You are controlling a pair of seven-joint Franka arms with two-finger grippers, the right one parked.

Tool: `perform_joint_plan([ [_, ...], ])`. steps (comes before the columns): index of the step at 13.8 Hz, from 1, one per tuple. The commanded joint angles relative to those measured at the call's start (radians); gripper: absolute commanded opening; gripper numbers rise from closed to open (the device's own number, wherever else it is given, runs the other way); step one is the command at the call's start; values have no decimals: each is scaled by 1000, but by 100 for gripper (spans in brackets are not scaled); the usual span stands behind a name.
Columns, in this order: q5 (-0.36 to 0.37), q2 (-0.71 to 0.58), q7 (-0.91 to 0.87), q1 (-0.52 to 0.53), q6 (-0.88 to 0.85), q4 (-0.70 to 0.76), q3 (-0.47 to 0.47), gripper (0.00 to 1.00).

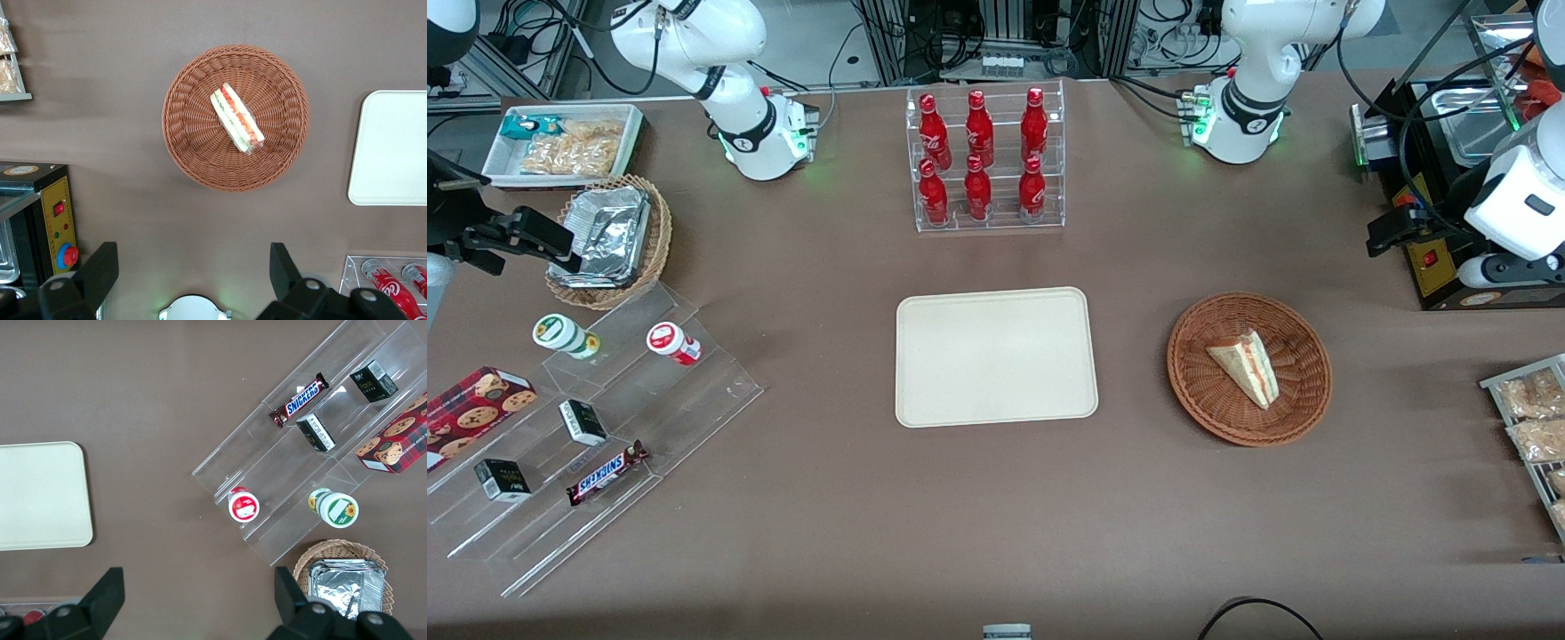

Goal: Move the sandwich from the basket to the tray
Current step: 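Move the left gripper over the wicker basket and lower onto the sandwich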

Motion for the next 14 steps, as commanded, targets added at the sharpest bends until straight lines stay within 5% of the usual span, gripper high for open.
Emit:
perform_joint_plan([
  [1,19,9,9,-12,-2,14,8,100],
  [6,19,46,4,-12,48,-96,6,100],
  [14,19,21,-10,-44,568,-529,-5,100],
])
